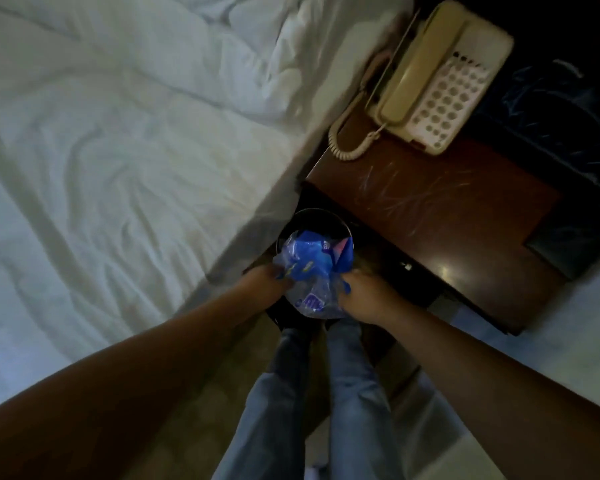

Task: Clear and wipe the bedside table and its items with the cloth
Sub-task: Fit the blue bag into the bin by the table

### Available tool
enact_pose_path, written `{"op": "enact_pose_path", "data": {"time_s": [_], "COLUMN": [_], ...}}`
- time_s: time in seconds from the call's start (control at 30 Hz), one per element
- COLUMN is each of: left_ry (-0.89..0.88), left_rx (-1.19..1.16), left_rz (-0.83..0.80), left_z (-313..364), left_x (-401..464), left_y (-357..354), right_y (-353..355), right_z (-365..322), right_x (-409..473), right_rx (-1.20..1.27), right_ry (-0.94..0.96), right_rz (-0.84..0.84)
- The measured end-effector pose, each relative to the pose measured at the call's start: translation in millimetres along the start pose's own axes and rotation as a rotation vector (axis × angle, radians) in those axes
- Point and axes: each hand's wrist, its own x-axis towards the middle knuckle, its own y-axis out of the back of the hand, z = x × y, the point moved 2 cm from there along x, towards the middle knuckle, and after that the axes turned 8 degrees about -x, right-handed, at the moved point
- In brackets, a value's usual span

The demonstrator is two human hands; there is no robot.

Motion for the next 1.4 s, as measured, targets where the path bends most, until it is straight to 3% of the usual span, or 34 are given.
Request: {"op": "enact_pose_path", "data": {"time_s": [0.37,0.77,1.0,1.2,1.4], "left_ry": [0.038,-0.014,-0.014,-0.108,-0.316], "left_rx": [-0.234,-0.180,-0.095,-0.074,-0.006], "left_rz": [0.057,0.181,0.264,0.335,0.532], "left_z": [-48,-81,-78,-48,-3], "left_x": [151,252,248,216,151], "left_y": [-76,-123,-124,-112,-128], "right_y": [-70,-119,-116,-91,-60], "right_z": [31,56,57,56,70], "right_x": [165,273,264,217,139], "right_rx": [-0.136,-0.141,-0.117,-0.198,-0.328], "right_ry": [-0.013,0.015,-0.014,0.176,0.325], "right_rz": [0.037,0.118,0.147,0.219,0.353]}}
